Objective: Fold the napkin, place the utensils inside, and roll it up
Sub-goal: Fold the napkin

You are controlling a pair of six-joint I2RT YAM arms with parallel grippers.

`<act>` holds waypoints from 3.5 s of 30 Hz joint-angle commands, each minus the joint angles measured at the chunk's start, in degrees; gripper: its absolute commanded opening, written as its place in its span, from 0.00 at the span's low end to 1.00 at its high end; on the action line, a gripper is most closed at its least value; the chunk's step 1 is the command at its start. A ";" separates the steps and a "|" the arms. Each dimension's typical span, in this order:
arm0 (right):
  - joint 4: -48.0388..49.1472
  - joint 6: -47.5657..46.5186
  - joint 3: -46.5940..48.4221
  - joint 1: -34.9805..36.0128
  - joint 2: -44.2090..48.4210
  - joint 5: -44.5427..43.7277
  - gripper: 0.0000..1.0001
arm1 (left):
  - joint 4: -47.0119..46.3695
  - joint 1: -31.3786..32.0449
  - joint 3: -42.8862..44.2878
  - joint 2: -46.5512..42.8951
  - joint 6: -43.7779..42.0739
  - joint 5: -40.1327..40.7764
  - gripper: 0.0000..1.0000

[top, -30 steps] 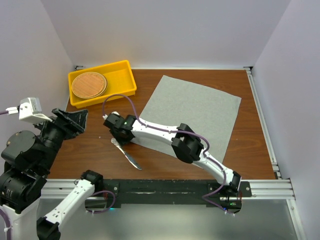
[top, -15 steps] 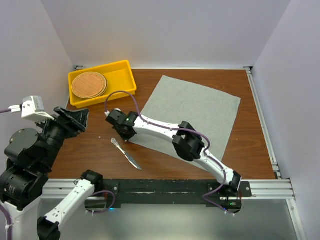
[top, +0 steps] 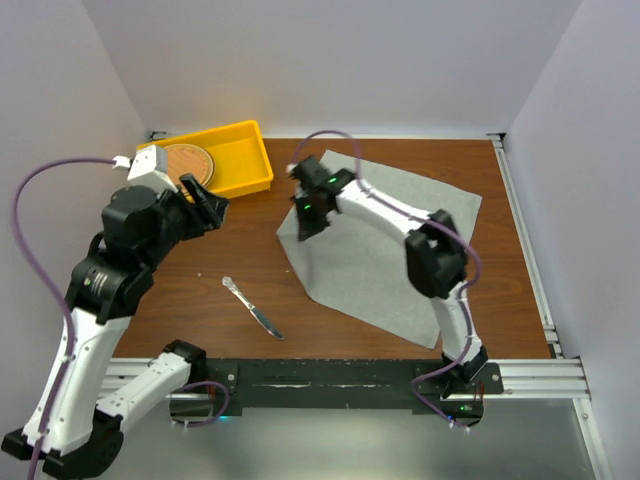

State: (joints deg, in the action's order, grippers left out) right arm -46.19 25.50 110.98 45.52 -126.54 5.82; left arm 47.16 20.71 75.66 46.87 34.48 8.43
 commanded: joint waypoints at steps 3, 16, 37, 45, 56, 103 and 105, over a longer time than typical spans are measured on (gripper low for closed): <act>3.39 -2.71 -16.04 -21.30 10.42 6.48 0.00 | -6.99 0.12 1.07 4.97 -0.64 -3.68 0.63; -0.56 -11.43 -7.01 -43.84 6.31 -4.68 0.00 | -7.34 0.12 2.57 9.38 -1.52 -5.09 0.63; -0.04 -7.92 -0.84 -55.53 2.87 -6.61 0.00 | -7.17 0.12 1.42 5.69 -6.26 -4.38 0.70; 4.36 -5.02 -3.14 -57.20 3.93 -8.90 0.00 | -6.99 0.12 1.42 5.95 -6.53 -3.77 0.71; 6.03 -4.05 -1.99 -59.23 2.97 -10.13 0.00 | -8.04 0.12 1.16 7.09 -5.48 -4.12 0.71; 6.47 -6.16 2.05 -60.90 -1.95 -11.98 0.00 | -9.98 0.12 0.98 9.99 -3.28 -3.94 0.71; 6.56 -6.25 1.96 -60.90 -2.04 -11.98 0.00 | -9.98 0.12 1.07 9.99 -3.45 -3.86 0.71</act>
State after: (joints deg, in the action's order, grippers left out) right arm -39.86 20.18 110.04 -14.79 -128.14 -4.56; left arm 39.90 20.71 76.05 57.06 30.87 4.25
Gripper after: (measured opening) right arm 0.014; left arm 0.704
